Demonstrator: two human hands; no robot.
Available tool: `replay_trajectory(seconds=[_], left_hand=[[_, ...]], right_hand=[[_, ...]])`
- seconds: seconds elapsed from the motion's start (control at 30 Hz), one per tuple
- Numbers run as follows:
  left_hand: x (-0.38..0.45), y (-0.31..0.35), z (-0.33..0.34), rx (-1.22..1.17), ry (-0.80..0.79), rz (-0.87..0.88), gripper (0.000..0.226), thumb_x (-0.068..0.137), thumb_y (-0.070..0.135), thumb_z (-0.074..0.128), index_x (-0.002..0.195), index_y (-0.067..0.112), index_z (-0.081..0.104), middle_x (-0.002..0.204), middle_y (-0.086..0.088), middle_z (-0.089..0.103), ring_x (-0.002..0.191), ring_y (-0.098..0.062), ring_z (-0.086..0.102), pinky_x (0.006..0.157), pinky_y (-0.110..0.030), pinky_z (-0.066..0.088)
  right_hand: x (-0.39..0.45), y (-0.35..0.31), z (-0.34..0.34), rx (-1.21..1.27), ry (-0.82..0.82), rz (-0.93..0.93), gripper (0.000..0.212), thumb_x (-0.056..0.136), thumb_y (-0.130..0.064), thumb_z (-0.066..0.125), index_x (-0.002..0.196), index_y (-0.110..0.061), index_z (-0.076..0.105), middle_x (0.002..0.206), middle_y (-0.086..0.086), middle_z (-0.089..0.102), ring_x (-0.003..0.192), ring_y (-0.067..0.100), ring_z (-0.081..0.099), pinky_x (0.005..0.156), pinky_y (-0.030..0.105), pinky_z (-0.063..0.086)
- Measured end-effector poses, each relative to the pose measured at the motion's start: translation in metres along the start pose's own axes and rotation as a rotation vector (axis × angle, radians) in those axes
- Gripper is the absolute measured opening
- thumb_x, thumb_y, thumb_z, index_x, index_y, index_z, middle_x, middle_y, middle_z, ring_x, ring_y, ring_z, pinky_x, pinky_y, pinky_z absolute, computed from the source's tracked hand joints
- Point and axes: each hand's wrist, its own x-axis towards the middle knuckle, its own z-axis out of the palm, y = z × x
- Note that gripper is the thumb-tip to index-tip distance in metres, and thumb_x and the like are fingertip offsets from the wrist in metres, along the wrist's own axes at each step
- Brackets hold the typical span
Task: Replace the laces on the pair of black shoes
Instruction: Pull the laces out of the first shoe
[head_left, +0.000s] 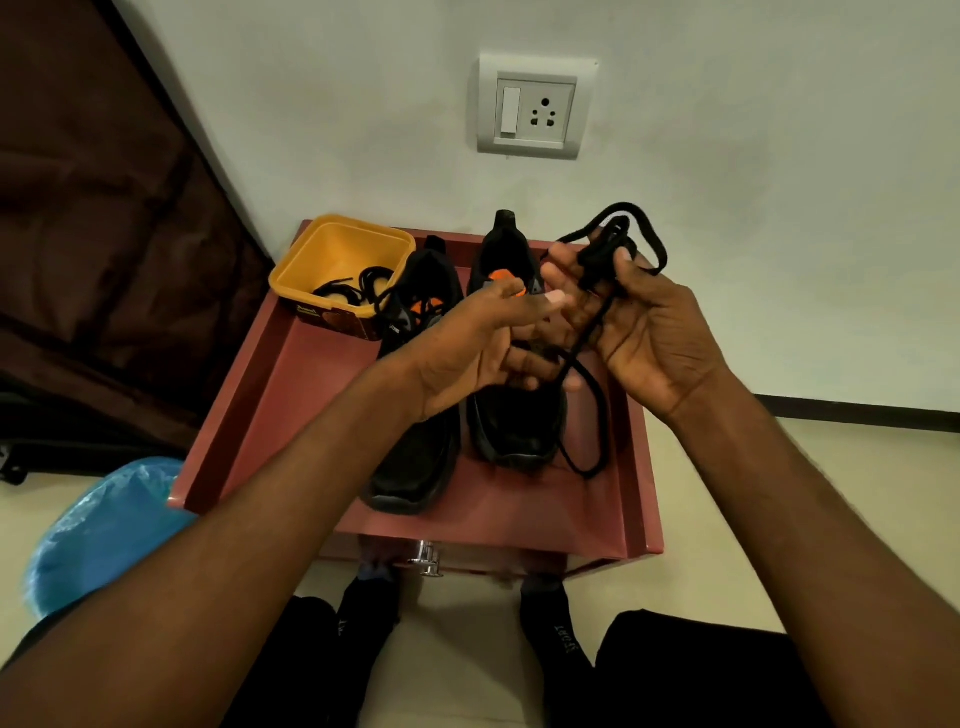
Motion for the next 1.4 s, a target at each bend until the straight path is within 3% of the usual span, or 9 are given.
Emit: replay_trajectory(seconds=[0.13, 0.27, 0.4, 0.57, 0.73, 0.83, 0.93, 1.07, 1.4], left_hand=[[-0.008, 0.006, -0.002, 0.257, 0.043, -0.08, 0.045, 0.096, 0.03, 0.073, 0.134, 0.013, 0.056, 0.088, -0.012, 0.073, 0.06, -0.022, 0.056, 0.06, -0.032, 0.046], [-0.011, 0.017, -0.015, 0.114, 0.265, 0.076, 0.032, 0.096, 0.015, 0.07, 0.126, 0.004, 0.067, 0.07, 0.003, 0.055, 0.059, -0.01, 0.048, 0.054, -0.024, 0.044], [-0.012, 0.028, -0.031, -0.111, 0.37, 0.226, 0.03, 0.097, 0.008, 0.062, 0.128, 0.006, 0.063, 0.079, -0.003, 0.061, 0.064, -0.017, 0.056, 0.067, -0.033, 0.049], [-0.015, 0.026, -0.02, -0.098, 0.331, 0.348, 0.026, 0.1, -0.002, 0.053, 0.123, 0.005, 0.062, 0.095, -0.011, 0.067, 0.092, -0.027, 0.067, 0.08, -0.04, 0.055], [-0.017, 0.035, -0.02, -0.314, 0.193, 0.472, 0.029, 0.101, -0.005, 0.049, 0.128, 0.004, 0.057, 0.11, -0.013, 0.066, 0.119, -0.035, 0.063, 0.102, -0.045, 0.053], [-0.022, 0.039, -0.021, -0.52, 0.106, 0.455, 0.03, 0.102, -0.006, 0.047, 0.129, 0.004, 0.056, 0.11, -0.012, 0.065, 0.128, -0.037, 0.06, 0.107, -0.044, 0.052], [-0.021, 0.038, -0.021, -0.511, 0.198, 0.372, 0.023, 0.101, -0.003, 0.053, 0.122, 0.003, 0.06, 0.098, -0.011, 0.066, 0.116, -0.034, 0.067, 0.096, -0.042, 0.059], [-0.018, 0.025, -0.033, 0.314, 0.533, 0.346, 0.012, 0.098, 0.007, 0.067, 0.11, 0.008, 0.069, 0.1, -0.011, 0.07, 0.096, -0.024, 0.07, 0.083, -0.039, 0.062], [-0.021, 0.001, 0.001, 0.063, 0.003, 0.021, 0.04, 0.109, 0.033, 0.049, 0.147, 0.02, 0.046, 0.12, -0.014, 0.071, 0.1, -0.034, 0.073, 0.073, -0.041, 0.059]], right_hand=[[0.002, 0.001, 0.005, -0.184, 0.193, -0.109, 0.032, 0.111, -0.022, 0.043, 0.132, -0.005, 0.06, 0.127, 0.018, 0.071, 0.113, 0.033, 0.071, 0.079, 0.033, 0.061], [-0.005, 0.001, -0.01, -1.085, 0.554, -0.084, 0.031, 0.103, -0.043, 0.057, 0.094, -0.018, 0.073, 0.086, 0.007, 0.077, 0.071, 0.021, 0.074, 0.067, 0.038, 0.061], [-0.009, 0.007, -0.023, -1.693, 0.436, 0.063, 0.039, 0.091, -0.054, 0.07, 0.081, -0.017, 0.065, 0.078, 0.002, 0.068, 0.075, 0.024, 0.066, 0.064, 0.033, 0.049], [-0.008, 0.008, 0.001, -1.21, 0.074, -0.145, 0.02, 0.088, -0.034, 0.082, 0.099, -0.02, 0.073, 0.095, -0.007, 0.073, 0.091, 0.008, 0.07, 0.081, 0.026, 0.054], [-0.008, 0.027, 0.014, -1.181, -0.253, -0.089, 0.068, 0.084, -0.03, 0.085, 0.144, -0.029, 0.054, 0.13, -0.012, 0.067, 0.119, 0.002, 0.064, 0.101, 0.026, 0.054], [-0.007, 0.045, 0.015, -1.305, -0.197, -0.037, 0.079, 0.081, -0.042, 0.085, 0.149, -0.029, 0.049, 0.138, -0.012, 0.063, 0.124, 0.004, 0.061, 0.102, 0.028, 0.052], [-0.005, 0.049, 0.021, -1.423, -0.132, -0.12, 0.032, 0.093, -0.026, 0.075, 0.125, -0.023, 0.072, 0.112, -0.01, 0.075, 0.102, 0.007, 0.071, 0.086, 0.026, 0.058], [-0.001, 0.031, 0.024, -1.046, 0.017, -0.195, 0.018, 0.097, -0.006, 0.068, 0.108, -0.016, 0.078, 0.094, -0.004, 0.079, 0.088, 0.007, 0.075, 0.081, 0.026, 0.06], [0.007, 0.024, 0.041, -0.266, 0.119, -0.231, 0.028, 0.094, 0.009, 0.055, 0.114, -0.004, 0.07, 0.105, 0.007, 0.071, 0.111, 0.03, 0.067, 0.106, 0.052, 0.053]])
